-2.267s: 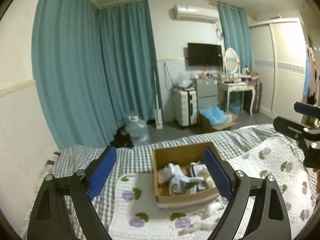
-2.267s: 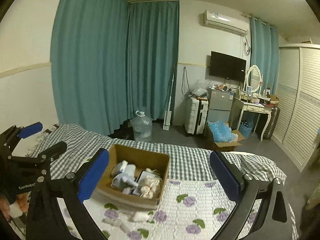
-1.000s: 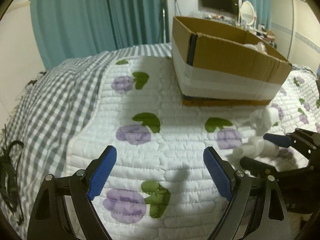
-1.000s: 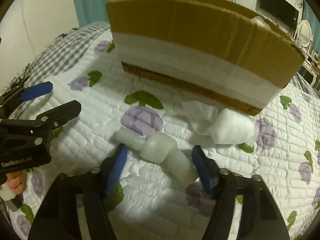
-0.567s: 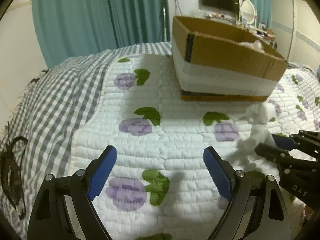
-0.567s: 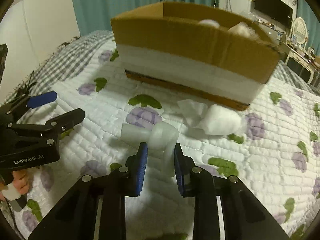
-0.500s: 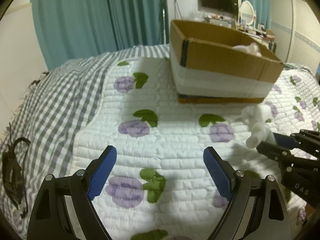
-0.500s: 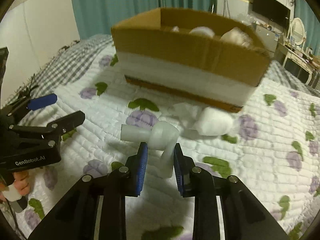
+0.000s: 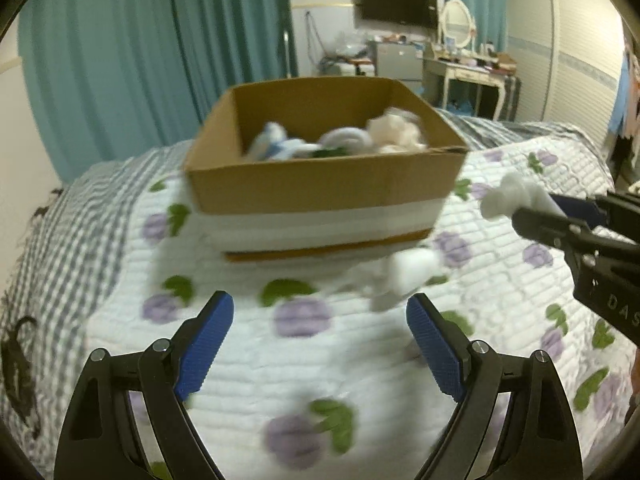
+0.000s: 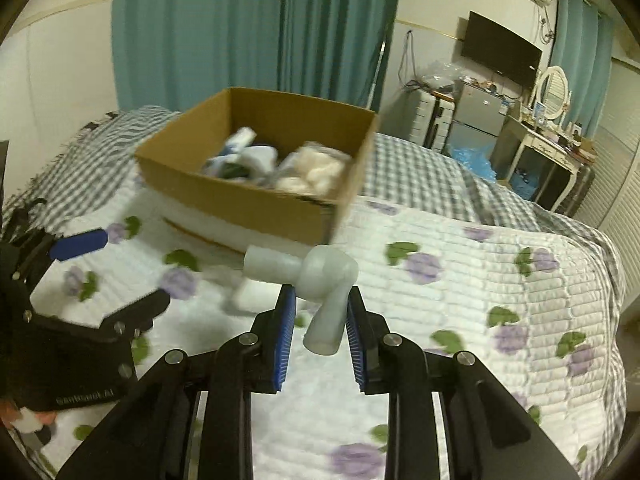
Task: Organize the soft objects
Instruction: 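Grasp the white foam piece with the left tool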
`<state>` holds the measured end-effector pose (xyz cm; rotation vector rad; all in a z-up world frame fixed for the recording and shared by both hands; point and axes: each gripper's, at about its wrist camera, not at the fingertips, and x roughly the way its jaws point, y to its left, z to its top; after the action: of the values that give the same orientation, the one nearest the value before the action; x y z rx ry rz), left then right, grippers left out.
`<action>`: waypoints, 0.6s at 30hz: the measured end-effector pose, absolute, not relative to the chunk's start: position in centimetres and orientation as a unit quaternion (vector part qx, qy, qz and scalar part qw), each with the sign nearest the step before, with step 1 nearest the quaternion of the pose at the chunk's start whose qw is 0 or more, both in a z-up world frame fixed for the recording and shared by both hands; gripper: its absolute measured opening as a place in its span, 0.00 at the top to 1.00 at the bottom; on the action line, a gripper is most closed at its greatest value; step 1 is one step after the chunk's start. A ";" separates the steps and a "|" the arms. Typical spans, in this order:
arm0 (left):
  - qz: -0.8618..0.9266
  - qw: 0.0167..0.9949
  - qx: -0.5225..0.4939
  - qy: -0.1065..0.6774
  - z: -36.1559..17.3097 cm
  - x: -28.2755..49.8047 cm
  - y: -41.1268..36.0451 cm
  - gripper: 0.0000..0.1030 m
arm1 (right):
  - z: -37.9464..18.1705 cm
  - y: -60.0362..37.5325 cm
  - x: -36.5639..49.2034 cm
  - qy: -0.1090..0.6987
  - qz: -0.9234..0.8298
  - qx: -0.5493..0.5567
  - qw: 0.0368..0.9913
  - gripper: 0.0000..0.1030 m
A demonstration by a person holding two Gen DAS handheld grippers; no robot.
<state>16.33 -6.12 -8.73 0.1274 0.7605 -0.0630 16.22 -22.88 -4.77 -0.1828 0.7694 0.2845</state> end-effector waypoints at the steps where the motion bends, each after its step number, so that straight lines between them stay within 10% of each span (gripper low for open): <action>1: -0.033 0.925 0.063 0.372 -9.0 16.8 -6.9 0.13 | -5.1 -23.5 16.7 0.376 0.135 -0.089 0.913 0.76; 12: -0.058 0.899 0.047 0.431 -14.0 22.4 -13.2 0.15 | -10.8 -27.4 21.5 0.410 0.118 -0.054 0.903 0.76; 18: -0.070 0.893 0.036 0.442 -15.3 23.8 -13.8 0.59 | -10.9 -27.7 21.6 0.407 0.119 -0.047 0.904 0.76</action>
<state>23.84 -13.75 -15.35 0.0747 0.9178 -0.1445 21.65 -27.69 -10.92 -0.0961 0.8415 0.2459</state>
